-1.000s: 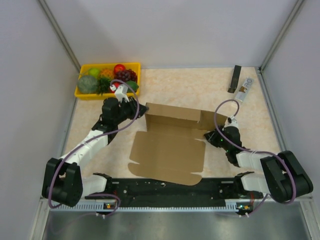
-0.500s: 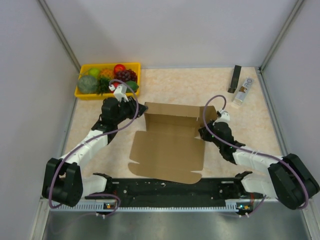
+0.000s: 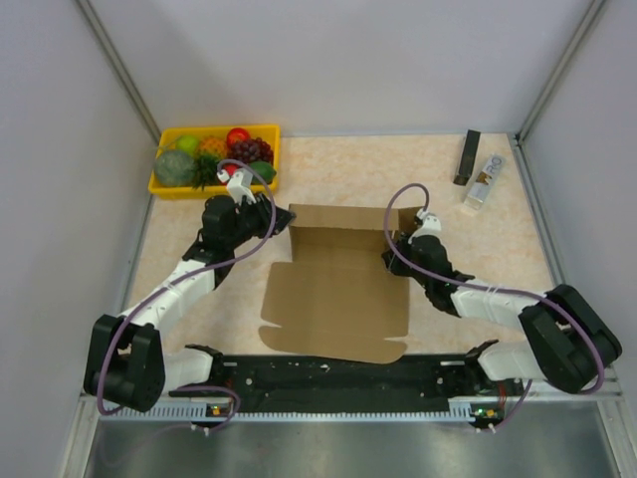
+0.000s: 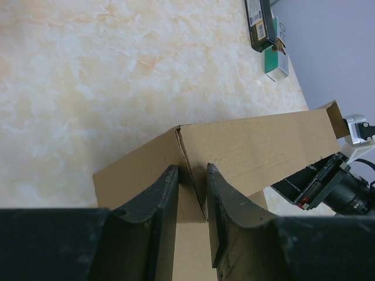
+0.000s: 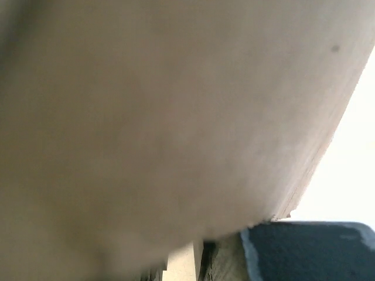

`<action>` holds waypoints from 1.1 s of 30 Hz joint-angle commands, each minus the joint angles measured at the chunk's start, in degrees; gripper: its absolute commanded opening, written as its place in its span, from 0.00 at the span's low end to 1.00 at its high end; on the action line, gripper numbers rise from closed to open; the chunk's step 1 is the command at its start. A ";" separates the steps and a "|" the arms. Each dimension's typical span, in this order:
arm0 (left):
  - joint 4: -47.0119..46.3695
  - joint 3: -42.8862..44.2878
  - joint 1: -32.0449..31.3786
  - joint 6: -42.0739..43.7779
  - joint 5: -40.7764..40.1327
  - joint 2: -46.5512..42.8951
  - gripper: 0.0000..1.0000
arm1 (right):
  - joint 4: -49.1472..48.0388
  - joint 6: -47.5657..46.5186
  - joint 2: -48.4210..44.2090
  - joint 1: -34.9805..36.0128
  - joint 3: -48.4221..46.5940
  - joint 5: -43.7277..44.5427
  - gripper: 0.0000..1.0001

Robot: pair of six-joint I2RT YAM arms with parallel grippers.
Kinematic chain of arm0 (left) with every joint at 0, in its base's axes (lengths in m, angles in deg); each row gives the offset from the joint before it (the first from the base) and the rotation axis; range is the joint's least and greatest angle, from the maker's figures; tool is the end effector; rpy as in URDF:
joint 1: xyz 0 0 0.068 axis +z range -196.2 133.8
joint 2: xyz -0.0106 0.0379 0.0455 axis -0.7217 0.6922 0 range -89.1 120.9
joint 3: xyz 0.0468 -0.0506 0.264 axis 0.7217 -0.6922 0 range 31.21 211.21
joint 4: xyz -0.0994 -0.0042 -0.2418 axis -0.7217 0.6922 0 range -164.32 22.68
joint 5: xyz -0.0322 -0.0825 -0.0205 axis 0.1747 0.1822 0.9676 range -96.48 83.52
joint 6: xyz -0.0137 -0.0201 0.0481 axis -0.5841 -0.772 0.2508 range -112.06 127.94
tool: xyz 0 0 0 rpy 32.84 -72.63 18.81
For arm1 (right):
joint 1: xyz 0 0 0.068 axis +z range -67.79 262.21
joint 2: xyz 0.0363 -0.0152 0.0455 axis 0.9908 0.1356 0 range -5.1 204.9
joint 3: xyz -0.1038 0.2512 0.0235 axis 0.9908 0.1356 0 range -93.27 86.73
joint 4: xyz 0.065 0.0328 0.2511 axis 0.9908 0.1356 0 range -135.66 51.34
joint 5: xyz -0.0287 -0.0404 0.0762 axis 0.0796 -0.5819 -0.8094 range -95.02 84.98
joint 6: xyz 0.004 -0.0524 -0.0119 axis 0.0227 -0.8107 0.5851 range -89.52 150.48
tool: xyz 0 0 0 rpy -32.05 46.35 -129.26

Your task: Fold the paper box

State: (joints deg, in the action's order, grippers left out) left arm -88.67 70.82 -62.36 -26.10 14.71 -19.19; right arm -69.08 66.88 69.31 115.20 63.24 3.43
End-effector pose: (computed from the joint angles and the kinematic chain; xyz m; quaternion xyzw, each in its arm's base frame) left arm 0.2598 -0.0887 0.2602 -0.0126 0.7924 -0.3840 0.4738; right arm 0.2099 0.1301 0.1650 0.0635 0.8511 0.2428 0.4612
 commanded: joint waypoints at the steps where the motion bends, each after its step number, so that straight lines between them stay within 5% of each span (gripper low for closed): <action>1: 4.42 -2.35 -0.71 0.64 2.28 0.58 0.28 | -0.32 -1.51 0.56 1.20 -1.65 -0.80 0.20; 11: 4.24 -2.79 -0.71 0.82 2.19 1.02 0.28 | 7.15 -1.16 -6.73 1.20 -0.16 2.80 0.39; 21: 4.42 -2.79 -0.71 1.17 1.93 0.84 0.28 | 13.65 -2.12 -12.09 1.20 -0.77 3.68 0.47; 33: 4.15 -2.88 -0.71 1.43 2.01 1.11 0.27 | 44.85 -10.37 -32.13 1.20 -10.51 5.26 0.58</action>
State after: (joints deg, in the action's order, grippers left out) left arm -89.89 70.12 -62.40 -26.23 15.22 -19.21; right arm -35.44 61.83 41.53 115.59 60.84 7.60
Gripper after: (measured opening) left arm 0.285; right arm 0.569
